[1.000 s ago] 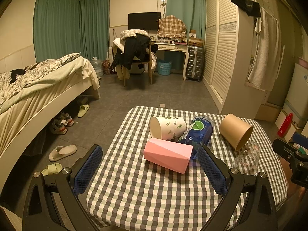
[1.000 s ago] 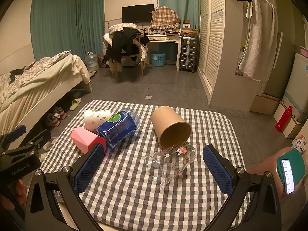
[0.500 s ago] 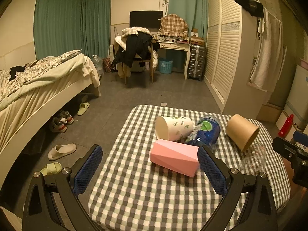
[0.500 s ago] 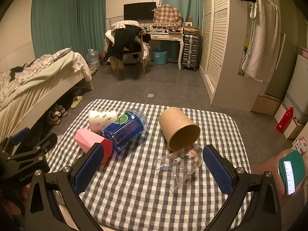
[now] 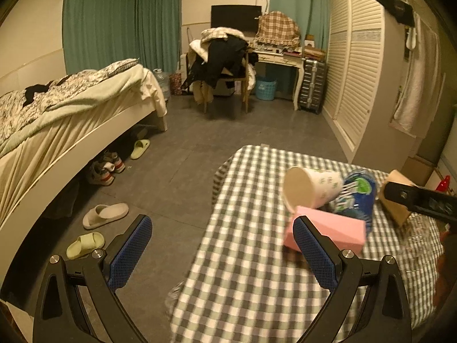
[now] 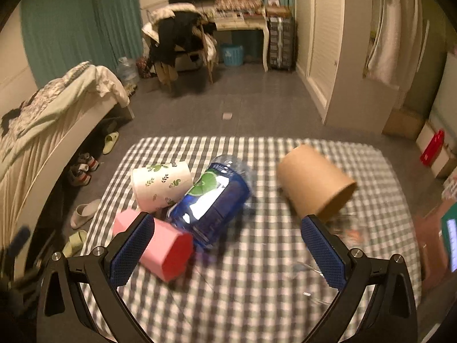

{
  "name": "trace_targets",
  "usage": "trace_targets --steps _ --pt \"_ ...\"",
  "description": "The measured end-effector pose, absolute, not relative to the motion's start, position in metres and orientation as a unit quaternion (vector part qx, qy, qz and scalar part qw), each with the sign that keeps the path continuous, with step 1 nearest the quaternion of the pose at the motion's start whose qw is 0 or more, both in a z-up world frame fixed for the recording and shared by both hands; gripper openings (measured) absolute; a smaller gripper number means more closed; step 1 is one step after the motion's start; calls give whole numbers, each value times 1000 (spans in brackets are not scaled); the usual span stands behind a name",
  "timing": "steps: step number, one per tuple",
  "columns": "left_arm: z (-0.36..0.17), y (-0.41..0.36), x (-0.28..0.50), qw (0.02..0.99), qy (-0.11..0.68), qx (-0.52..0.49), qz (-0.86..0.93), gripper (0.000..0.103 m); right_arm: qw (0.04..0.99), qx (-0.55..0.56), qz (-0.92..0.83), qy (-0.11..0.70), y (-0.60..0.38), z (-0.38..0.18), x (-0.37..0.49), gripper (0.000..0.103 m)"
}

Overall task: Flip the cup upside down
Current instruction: 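Grasp the lying blue-labelled water bottle with the right tool and lift it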

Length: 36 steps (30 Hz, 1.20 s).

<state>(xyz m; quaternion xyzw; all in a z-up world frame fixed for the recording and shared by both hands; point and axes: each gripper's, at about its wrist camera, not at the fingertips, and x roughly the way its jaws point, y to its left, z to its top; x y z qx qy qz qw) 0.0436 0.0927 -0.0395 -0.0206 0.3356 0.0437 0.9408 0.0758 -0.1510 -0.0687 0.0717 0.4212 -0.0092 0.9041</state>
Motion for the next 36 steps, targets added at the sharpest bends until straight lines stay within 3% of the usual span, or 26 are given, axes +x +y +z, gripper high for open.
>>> trace_targets --steps 14,16,17,18,36 --pt "-70 118 64 926 373 -23 52 102 852 126 -23 508 -146 -140 149 101" --pt "-70 119 65 926 374 -21 48 102 845 130 -14 518 -146 -147 152 93" --pt "-69 120 65 926 374 -20 47 102 841 128 -10 526 -145 -151 152 78" --pt "-69 121 64 926 375 -20 47 102 838 122 -9 532 -143 -154 153 71" --pt "-37 82 24 936 350 -6 33 102 870 -7 11 492 -145 -112 27 68"
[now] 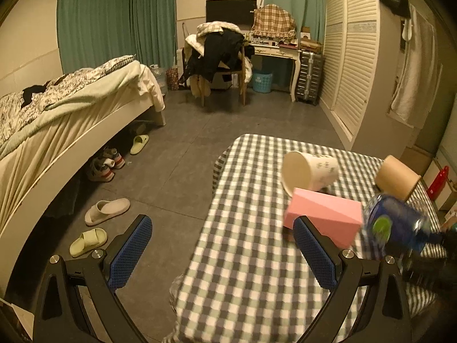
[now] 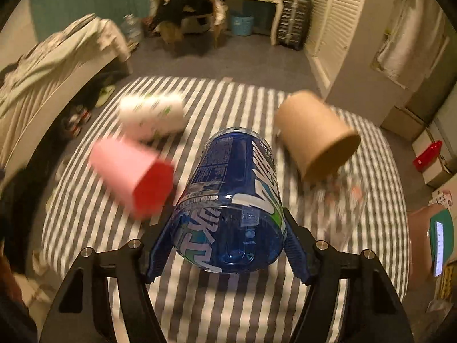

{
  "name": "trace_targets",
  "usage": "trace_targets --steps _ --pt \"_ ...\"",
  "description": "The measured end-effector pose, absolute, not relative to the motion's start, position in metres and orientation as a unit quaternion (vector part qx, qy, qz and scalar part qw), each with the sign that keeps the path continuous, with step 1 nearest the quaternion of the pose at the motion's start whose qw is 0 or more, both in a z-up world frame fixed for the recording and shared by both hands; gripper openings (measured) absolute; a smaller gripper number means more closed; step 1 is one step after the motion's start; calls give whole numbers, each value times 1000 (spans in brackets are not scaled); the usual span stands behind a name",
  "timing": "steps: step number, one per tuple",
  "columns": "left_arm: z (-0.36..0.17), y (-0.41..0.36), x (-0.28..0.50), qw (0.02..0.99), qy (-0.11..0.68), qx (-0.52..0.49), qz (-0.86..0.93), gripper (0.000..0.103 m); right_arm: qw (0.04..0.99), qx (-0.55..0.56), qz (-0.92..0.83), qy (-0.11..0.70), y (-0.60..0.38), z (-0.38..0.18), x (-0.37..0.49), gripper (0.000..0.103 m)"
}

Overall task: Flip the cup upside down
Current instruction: 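Grasp the lying blue-labelled water bottle with the right tool and lift it, then pass the blue bottle to the left tool while the right tool releases it, then rotate the held blue bottle cap-up with the left tool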

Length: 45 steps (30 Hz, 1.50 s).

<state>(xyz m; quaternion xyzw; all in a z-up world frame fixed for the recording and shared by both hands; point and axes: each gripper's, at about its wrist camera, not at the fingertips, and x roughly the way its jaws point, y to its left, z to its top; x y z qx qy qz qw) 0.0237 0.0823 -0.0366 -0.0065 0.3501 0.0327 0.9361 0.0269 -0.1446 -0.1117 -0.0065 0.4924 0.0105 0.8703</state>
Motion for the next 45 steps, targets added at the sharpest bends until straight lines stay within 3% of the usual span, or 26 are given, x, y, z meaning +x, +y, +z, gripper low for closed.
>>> trace_targets --steps 10,12,18,27,45 --pt "-35 50 3 931 362 3 47 102 856 -9 49 515 -144 -147 -22 71" --pt "-35 46 3 929 368 -2 47 102 854 -7 62 516 -150 -146 -25 86" --pt "-26 13 7 929 367 9 40 102 890 -2 92 446 -191 -94 -49 94" --pt "-15 -69 37 912 410 15 -31 102 926 30 19 376 -301 -53 -61 94" --pt "-96 -122 95 844 535 25 -41 100 909 115 -1 401 -381 -105 -58 94"
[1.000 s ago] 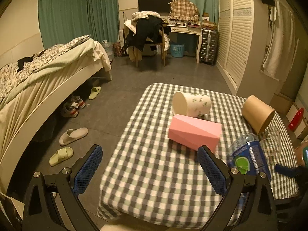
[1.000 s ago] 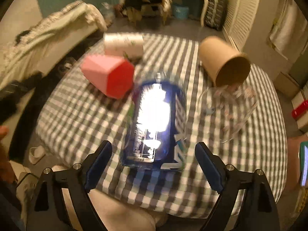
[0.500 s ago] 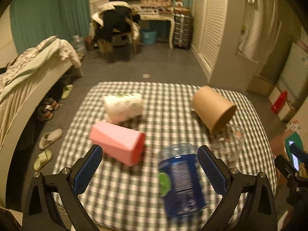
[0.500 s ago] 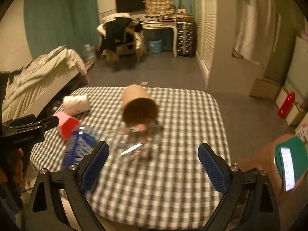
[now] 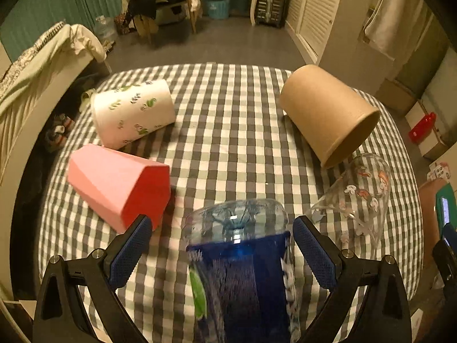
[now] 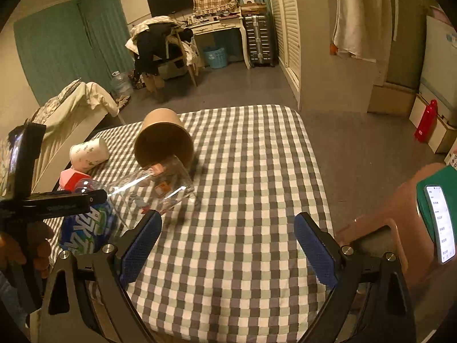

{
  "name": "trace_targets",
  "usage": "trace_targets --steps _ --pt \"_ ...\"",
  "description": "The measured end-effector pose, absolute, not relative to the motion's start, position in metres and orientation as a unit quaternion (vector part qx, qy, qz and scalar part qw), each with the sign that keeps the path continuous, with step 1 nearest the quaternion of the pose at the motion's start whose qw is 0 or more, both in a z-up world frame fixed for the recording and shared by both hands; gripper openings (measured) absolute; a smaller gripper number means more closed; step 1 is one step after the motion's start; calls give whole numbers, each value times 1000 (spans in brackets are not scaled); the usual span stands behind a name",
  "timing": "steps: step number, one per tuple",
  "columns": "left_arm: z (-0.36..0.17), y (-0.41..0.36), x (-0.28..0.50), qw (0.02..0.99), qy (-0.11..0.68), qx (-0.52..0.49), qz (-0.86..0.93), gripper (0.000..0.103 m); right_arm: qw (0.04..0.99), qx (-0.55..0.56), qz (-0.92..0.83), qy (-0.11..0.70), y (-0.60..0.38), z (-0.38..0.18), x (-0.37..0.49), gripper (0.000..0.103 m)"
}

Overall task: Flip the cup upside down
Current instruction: 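Rotate the held blue bottle cap-up with the left tool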

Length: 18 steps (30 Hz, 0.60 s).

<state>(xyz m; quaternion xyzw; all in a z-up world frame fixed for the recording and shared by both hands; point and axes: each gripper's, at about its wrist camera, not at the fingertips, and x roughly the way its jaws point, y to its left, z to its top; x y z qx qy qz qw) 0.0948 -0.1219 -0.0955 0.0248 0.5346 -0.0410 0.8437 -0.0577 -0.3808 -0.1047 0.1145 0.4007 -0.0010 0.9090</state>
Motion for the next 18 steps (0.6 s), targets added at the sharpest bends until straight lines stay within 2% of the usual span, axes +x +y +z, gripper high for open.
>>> trace_targets --steps 2,4,11,18 --pt "-100 -120 100 839 542 16 -51 95 909 118 -1 401 -382 -105 -57 94" --pt "-103 -119 106 834 549 14 -60 75 908 119 -2 401 -381 -104 -56 94" --pt "-88 -113 99 842 534 17 -82 75 909 117 -4 399 -373 -103 -55 94" --pt "-50 -112 85 895 438 55 -63 75 912 106 -1 396 -359 -97 -56 94"
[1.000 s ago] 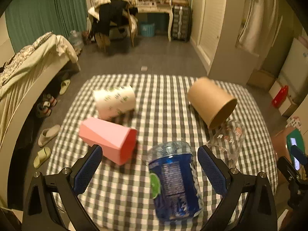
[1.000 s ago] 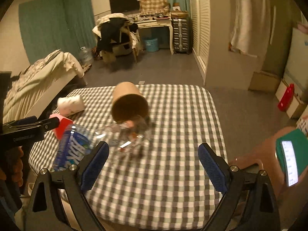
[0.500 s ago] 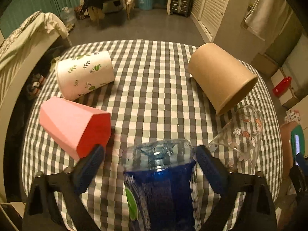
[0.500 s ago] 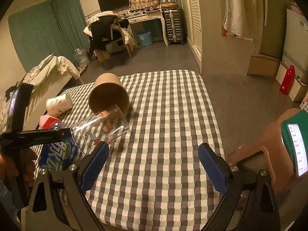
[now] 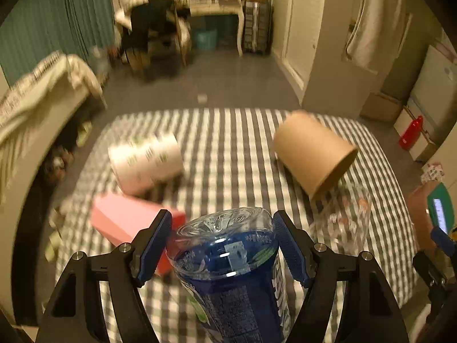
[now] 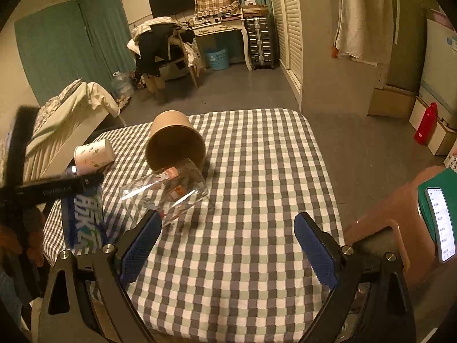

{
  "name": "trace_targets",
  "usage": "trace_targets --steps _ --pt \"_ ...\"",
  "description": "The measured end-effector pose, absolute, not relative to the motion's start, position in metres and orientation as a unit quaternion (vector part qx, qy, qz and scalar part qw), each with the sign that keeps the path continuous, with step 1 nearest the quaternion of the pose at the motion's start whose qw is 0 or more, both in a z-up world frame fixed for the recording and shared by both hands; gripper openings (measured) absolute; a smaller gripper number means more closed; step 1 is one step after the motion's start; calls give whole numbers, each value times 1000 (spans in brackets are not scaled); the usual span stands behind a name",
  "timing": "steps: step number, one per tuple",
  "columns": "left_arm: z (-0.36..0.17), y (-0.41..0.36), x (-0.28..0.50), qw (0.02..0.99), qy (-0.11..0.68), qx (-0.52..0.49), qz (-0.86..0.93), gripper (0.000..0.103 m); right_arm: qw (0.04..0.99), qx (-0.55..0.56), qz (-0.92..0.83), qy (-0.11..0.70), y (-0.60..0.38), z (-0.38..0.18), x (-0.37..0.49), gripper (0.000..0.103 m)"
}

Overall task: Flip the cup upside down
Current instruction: 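Rotate the held blue bottle cap-up with the left tool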

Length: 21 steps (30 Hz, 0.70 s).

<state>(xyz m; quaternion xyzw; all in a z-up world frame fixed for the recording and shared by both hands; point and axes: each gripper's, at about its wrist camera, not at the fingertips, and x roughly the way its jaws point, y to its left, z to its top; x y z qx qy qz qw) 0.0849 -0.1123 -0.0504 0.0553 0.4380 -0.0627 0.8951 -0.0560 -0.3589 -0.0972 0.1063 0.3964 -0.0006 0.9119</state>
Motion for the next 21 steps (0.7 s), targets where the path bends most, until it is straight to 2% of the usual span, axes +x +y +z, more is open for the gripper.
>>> trace_targets --steps 7,21 --pt "-50 -122 71 922 371 98 -52 75 908 94 -6 408 -348 -101 -58 94" --pt "-50 -131 34 926 355 121 -50 75 908 82 -6 412 -339 -99 -57 94"
